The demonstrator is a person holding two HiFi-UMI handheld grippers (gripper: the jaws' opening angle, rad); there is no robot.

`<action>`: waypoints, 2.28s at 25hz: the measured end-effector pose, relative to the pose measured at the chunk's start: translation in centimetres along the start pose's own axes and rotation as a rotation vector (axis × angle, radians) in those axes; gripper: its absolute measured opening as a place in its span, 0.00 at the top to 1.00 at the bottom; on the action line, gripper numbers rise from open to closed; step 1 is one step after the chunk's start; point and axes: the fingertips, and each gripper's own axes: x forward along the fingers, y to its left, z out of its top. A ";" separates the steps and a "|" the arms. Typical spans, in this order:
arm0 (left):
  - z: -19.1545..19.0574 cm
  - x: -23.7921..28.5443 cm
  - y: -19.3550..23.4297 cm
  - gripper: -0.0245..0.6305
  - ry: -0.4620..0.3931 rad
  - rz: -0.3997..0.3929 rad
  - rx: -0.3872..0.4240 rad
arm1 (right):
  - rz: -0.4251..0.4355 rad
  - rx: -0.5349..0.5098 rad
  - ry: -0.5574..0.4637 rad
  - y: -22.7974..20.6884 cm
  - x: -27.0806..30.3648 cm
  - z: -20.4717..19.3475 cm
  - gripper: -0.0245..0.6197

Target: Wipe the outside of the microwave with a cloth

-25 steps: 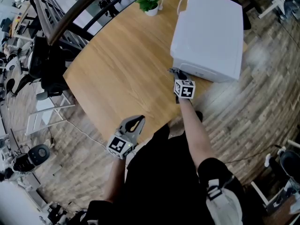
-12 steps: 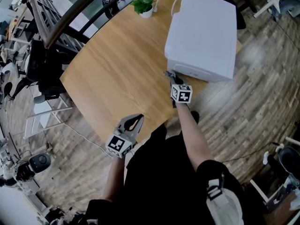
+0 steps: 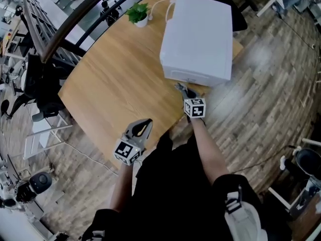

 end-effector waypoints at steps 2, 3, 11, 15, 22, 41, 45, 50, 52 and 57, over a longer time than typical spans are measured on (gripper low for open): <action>0.4 0.8 -0.7 0.95 -0.006 -0.014 0.005 | -0.001 -0.031 -0.002 -0.8 -1.5 0.2 0.93; 0.6 1.2 -1.0 0.95 -0.008 -0.021 0.007 | 0.006 -0.037 -0.004 -1.1 -2.2 0.3 0.93; 2.4 4.0 -3.1 0.95 -0.016 -0.060 0.037 | 0.112 -0.011 -0.046 -2.8 -8.6 0.6 0.93; 3.3 5.3 -4.3 0.95 -0.027 -0.072 0.051 | 0.137 -0.068 -0.074 -4.0 -12.3 1.3 0.93; 4.4 7.6 -6.3 0.95 -0.024 -0.100 0.081 | 0.116 -0.134 -0.134 -6.6 -18.8 3.1 0.94; 5.5 12.5 -11.2 0.95 -0.021 -0.171 0.132 | 0.142 -0.333 -0.230 -7.3 -27.3 6.7 0.94; 5.7 12.8 -12.3 0.95 -0.023 -0.178 0.141 | 0.141 -0.340 -0.244 -7.5 -28.3 6.8 0.94; 5.3 13.0 -13.6 0.95 -0.008 -0.180 0.154 | 0.150 -0.343 -0.270 -7.7 -29.1 6.8 0.94; 5.2 13.4 -14.3 0.95 -0.002 -0.179 0.159 | 0.152 -0.346 -0.286 -8.3 -29.1 6.6 0.94; 4.9 14.1 -15.8 0.95 0.003 -0.178 0.160 | 0.157 -0.328 -0.294 -8.9 -29.8 6.6 0.94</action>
